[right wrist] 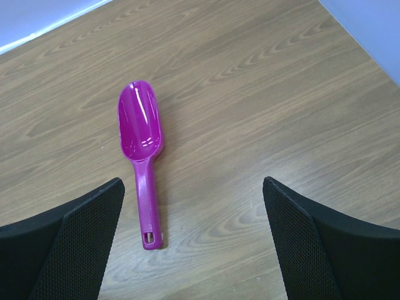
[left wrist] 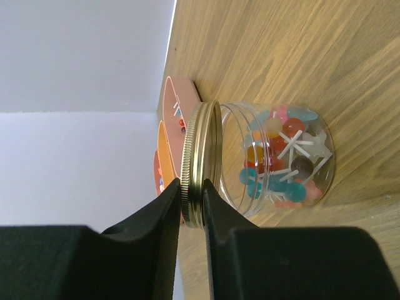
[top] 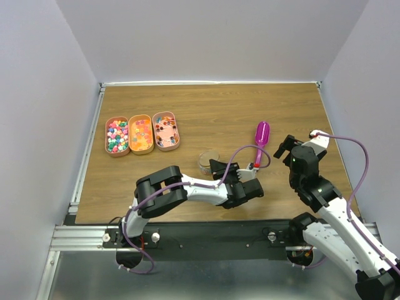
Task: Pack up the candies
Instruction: Close the bottle lid on the packing bottle.
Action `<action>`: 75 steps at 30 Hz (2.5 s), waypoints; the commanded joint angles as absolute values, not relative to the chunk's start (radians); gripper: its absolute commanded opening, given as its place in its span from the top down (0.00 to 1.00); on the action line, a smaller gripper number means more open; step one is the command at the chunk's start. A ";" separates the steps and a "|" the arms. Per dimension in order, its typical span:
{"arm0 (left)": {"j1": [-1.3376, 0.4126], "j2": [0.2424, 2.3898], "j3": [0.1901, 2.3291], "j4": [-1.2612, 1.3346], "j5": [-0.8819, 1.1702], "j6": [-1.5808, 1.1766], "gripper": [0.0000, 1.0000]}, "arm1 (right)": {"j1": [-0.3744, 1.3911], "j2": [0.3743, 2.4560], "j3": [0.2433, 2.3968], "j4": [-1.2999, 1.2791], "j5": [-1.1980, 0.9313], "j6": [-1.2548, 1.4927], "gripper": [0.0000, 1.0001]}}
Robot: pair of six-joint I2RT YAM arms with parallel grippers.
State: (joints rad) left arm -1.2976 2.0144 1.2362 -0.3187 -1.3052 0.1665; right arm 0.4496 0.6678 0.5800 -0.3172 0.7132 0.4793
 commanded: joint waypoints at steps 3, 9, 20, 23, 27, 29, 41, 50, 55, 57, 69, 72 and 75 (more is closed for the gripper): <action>-1.304 2.028 1.276 -0.382 -1.286 0.081 0.70 | 0.445 0.673 0.571 -0.333 0.739 0.497 0.03; -1.304 2.003 1.296 -0.408 -1.250 0.052 0.61 | 0.445 0.673 0.569 -0.333 0.739 0.495 0.03; -1.304 2.000 1.316 -0.462 -1.174 0.041 0.52 | 0.443 0.666 0.568 -0.331 0.739 0.494 0.03; -1.302 1.993 1.331 -0.488 -1.154 0.026 0.47 | 0.445 0.669 0.568 -0.331 0.738 0.495 0.03; -1.301 1.980 1.342 -0.498 -1.115 0.029 0.46 | 0.445 0.669 0.568 -0.331 0.736 0.495 0.03; -1.299 1.974 1.350 -0.506 -1.103 0.026 0.46 | 0.445 0.666 0.566 -0.331 0.738 0.495 0.03; -1.270 1.950 1.362 -0.543 -1.057 0.023 0.43 | 0.445 0.663 0.566 -0.331 0.733 0.497 0.03; -1.267 1.944 1.377 -0.589 -1.026 0.006 0.40 | 0.445 0.666 0.566 -0.331 0.733 0.495 0.03; -1.269 1.937 1.384 -0.615 -1.016 0.003 0.39 | 0.445 0.669 0.568 -0.331 0.729 0.492 0.03; -1.267 1.928 1.385 -0.615 -1.002 0.006 0.39 | 0.445 0.669 0.569 -0.331 0.729 0.492 0.03; -1.255 1.905 1.381 -0.638 -0.945 0.008 0.38 | 0.445 0.673 0.568 -0.330 0.721 0.491 0.03; -1.247 1.904 1.379 -0.643 -0.927 0.012 0.38 | 0.445 0.670 0.569 -0.330 0.721 0.489 0.03; -1.238 1.904 1.378 -0.647 -0.914 0.017 0.37 | 0.445 0.667 0.568 -0.328 0.721 0.488 0.03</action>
State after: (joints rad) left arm -1.2514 1.9373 1.3640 -0.6300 -0.9653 0.0288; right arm 0.4496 0.6735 0.5800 -0.3172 0.7124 0.4789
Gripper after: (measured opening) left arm 0.622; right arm 0.967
